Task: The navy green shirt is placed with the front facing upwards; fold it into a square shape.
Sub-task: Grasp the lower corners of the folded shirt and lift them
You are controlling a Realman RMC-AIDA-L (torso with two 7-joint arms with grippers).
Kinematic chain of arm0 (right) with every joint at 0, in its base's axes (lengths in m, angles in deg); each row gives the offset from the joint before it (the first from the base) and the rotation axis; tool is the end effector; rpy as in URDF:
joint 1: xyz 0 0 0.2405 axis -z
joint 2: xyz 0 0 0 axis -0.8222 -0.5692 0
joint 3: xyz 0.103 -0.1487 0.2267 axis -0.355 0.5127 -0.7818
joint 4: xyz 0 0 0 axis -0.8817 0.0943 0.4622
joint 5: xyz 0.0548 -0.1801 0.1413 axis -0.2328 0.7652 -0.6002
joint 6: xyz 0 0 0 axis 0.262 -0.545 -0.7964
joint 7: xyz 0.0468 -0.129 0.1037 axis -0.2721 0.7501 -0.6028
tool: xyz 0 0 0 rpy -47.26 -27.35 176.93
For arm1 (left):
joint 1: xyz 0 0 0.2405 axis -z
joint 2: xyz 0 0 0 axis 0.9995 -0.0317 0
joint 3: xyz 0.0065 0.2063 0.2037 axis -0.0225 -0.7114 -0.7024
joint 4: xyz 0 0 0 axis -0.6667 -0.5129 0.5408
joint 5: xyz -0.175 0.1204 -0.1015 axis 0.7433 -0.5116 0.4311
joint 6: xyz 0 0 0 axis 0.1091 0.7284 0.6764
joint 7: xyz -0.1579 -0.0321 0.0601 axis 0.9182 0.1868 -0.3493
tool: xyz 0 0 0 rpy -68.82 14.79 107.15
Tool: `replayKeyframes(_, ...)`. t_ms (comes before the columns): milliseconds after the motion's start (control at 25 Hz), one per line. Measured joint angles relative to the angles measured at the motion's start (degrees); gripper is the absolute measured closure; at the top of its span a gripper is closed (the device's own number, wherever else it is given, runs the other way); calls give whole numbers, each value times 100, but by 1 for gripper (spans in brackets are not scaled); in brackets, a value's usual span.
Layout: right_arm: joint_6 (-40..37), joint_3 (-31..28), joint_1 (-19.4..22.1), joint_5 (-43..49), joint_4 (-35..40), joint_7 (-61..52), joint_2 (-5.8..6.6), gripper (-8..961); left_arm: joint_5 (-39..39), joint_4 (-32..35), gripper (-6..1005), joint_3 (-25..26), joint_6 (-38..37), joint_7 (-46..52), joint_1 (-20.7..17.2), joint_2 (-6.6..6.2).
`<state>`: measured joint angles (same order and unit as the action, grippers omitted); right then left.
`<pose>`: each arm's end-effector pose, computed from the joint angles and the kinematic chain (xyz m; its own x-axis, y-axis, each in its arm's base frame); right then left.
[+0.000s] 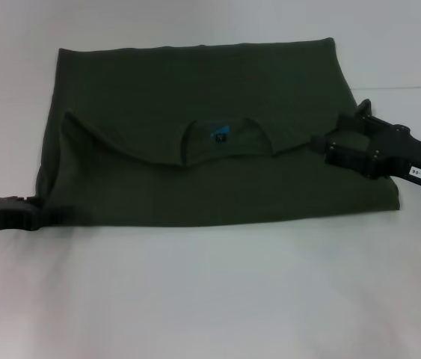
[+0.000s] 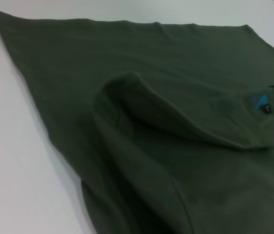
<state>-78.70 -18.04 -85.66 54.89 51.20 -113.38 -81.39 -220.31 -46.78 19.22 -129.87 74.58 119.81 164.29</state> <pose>0.3047 0.4034 -0.0199 0.6326 -0.2815 -0.7215 -0.6334 -0.7242 -0.2727 -0.3801 0.4152 -0.0083 0.6035 0.6782 0.4193 0.7913 -0.4444 -0.4201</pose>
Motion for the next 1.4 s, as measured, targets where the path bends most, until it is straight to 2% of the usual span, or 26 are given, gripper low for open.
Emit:
replayKeyframes(200,2,0,-5,-4,-6,-23,0,54,-4,-59,304,-8,2,-6,50,1)
replayKeyframes(520,0,-51,-8,-8,-7,-82,1,54,-272,-80,356,-309,286,72,119,33)
replayKeyframes(760,-1,-50,-7,-8,-7,-89,9,53,-254,-58,589,-309,296,53,118,38)
replayKeyframes(960,-1,-52,1,-8,-6,-94,9,53,-238,-44,825,-308,269,30,116,34)
replayKeyframes(1160,24,-49,95,28,153,-278,37,53,-189,12,885,-292,159,18,118,27)
replayKeyframes(1400,601,-46,620,63,754,-831,88,53,97,142,956,-259,-132,1,114,23)
